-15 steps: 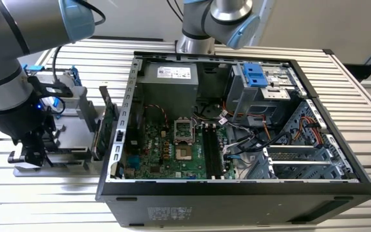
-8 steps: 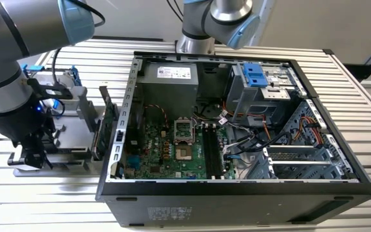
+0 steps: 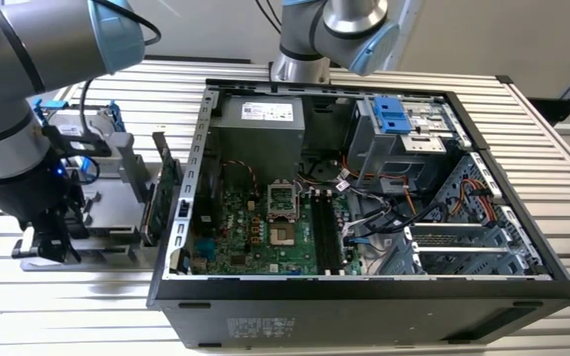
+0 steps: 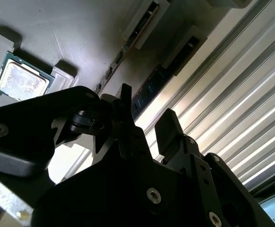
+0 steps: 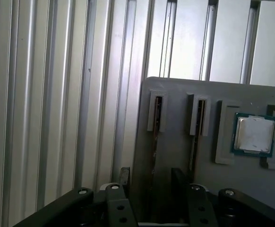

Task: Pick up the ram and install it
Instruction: 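Pick up the ram and move it above insertion slot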

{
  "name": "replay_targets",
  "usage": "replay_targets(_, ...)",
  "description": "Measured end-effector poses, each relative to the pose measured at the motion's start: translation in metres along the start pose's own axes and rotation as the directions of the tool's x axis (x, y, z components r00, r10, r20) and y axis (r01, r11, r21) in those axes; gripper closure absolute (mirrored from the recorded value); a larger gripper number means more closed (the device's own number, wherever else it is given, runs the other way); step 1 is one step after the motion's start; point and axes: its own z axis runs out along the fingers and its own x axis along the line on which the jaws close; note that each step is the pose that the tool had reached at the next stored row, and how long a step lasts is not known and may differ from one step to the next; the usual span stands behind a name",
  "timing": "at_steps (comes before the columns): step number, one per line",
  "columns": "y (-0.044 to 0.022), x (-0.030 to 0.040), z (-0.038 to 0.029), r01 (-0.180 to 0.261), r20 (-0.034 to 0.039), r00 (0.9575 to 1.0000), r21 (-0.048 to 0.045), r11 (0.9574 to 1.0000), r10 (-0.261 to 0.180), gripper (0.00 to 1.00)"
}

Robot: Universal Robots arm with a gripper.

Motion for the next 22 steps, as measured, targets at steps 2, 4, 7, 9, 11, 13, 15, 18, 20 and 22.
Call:
replay_targets(2, 0.0, -0.0001, 0.0015, 0.0, 0.0, 1.0, 0.0, 1.0, 0.0, 0.0)
replay_targets(4, 0.0, -0.0002, 0.003, 0.0, -0.0001, 1.0, 0.0003, 1.0, 0.0, 0.0)
replay_targets(7, 0.0001, -0.0003, 0.005, 0.0, -0.0001, 1.0, 0.0005, 1.0, 0.0, 0.0)
replay_targets(9, 0.0001, -0.0004, 0.0061, 0.0, -0.0001, 1.0, 0.0006, 1.0, 0.0, 0.0)
replay_targets(11, 0.0002, -0.0005, 0.0073, 0.0, -0.0001, 1.0, 0.0006, 1.0, 0.0, 0.0)
replay_targets(13, 0.0002, -0.0006, 0.0084, 0.0, -0.0001, 1.0, 0.0007, 1.0, 0.0, 0.0)
replay_targets(15, 0.0003, -0.0006, 0.0092, 0.0, -0.0001, 1.0, 0.0007, 1.0, 0.0, 0.0)
replay_targets(18, 0.0004, -0.0007, 0.0101, 0.0, -0.0002, 1.0, 0.0007, 1.0, 0.0, 0.0)
replay_targets(20, 0.0004, -0.0007, 0.0103, 0.0, -0.0001, 1.0, 0.0008, 1.0, 0.0, 0.0)
replay_targets(22, 0.0004, -0.0007, 0.0103, 0.0, -0.0001, 1.0, 0.0008, 1.0, 0.0, 0.0)
